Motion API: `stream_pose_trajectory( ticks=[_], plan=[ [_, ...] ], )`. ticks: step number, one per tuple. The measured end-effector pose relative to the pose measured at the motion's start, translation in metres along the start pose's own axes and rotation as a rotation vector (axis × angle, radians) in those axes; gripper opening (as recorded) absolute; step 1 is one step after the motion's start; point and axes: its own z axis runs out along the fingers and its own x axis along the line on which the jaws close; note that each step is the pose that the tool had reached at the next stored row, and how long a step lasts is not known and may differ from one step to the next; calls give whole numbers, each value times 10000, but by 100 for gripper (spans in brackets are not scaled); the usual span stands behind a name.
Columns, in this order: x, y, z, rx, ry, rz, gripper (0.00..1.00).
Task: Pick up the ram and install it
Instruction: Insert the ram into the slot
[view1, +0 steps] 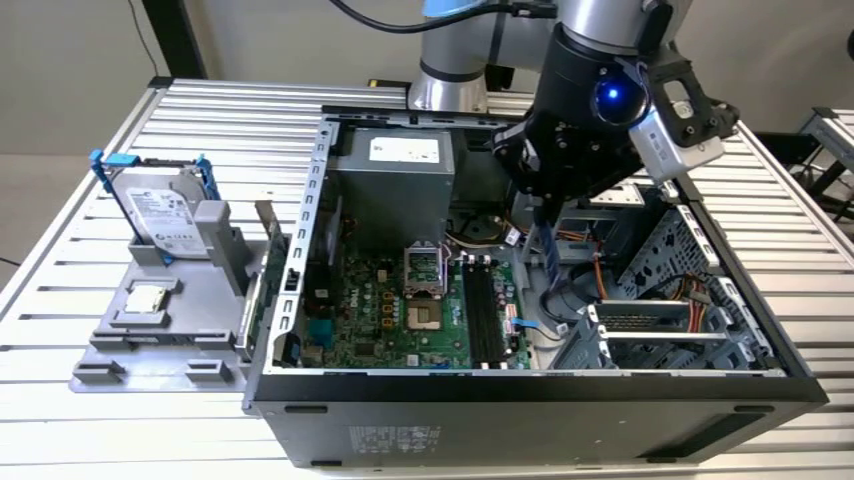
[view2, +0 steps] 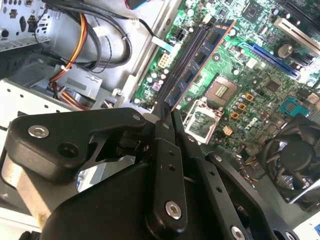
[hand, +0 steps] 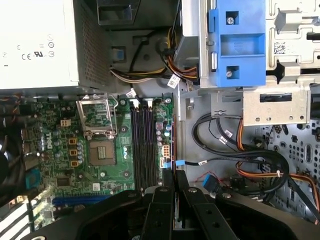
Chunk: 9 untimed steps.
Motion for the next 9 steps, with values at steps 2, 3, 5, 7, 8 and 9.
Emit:
stream_pose_trajectory(
  ticks=[2, 3, 5, 7, 8, 9],
  plan=[
    [0, 2, 27, 2, 0, 35, 0],
    [0, 6, 39, 3, 0, 46, 0],
    [-2, 23, 60, 5, 1, 63, 0],
    [-3, 54, 81, 11, 0, 87, 0],
    [-4, 69, 90, 15, 0, 97, 0],
    [-5, 82, 101, 18, 0, 108, 0]
  ],
)
